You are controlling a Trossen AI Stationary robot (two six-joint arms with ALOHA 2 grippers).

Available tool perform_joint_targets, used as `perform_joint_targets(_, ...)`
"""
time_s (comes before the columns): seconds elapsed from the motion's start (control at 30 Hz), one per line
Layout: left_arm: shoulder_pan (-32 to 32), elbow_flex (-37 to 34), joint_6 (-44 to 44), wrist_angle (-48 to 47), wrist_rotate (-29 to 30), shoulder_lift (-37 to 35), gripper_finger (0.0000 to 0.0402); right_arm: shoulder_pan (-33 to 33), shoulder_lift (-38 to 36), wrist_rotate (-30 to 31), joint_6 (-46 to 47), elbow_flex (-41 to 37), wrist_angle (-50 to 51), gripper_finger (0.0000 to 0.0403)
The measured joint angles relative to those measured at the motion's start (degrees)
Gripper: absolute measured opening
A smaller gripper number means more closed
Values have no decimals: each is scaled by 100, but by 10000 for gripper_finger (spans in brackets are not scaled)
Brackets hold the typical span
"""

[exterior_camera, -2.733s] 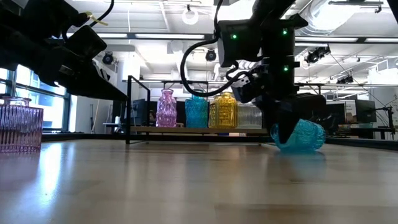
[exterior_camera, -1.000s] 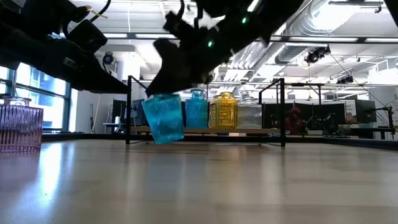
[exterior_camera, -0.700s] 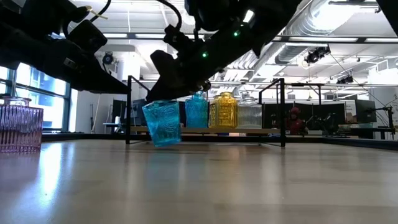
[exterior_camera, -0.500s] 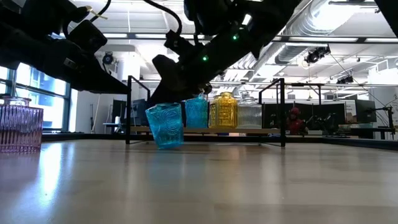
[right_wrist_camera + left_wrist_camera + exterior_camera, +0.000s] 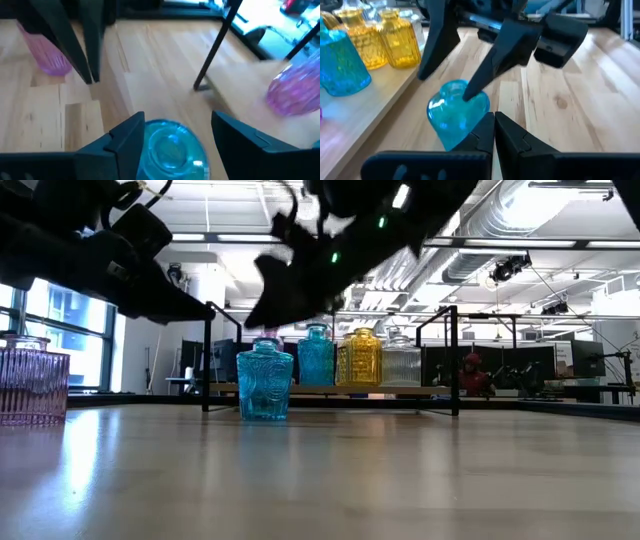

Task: Sort vases onto shelf
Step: Put the blue vase on the shelf aligned with the other blue vase

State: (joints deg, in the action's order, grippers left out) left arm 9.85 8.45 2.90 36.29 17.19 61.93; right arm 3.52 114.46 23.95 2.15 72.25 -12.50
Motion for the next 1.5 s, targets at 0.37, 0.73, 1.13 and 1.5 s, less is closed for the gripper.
perform_joint_targets(0.37, 0, 166, 2, 95, 73, 113, 59, 515, -1508, 148, -242, 2, 2355, 182)
perform_joint_targets(0.73, -2, 1150, 394, -619, 1032, 1312, 146, 716, -1818, 457, -679, -1171, 1356, 9)
perform_joint_targets(1.13, -119, 1815, 448, -852, 1420, 2126, 235, 1481, -2767, 842, -510, -3397, -1599, 3)
perform_joint_targets(1.5, -549, 2280, 411, -968, 875, 2663, 230, 1914, -2807, 1290, -651, -3410, -1706, 1)
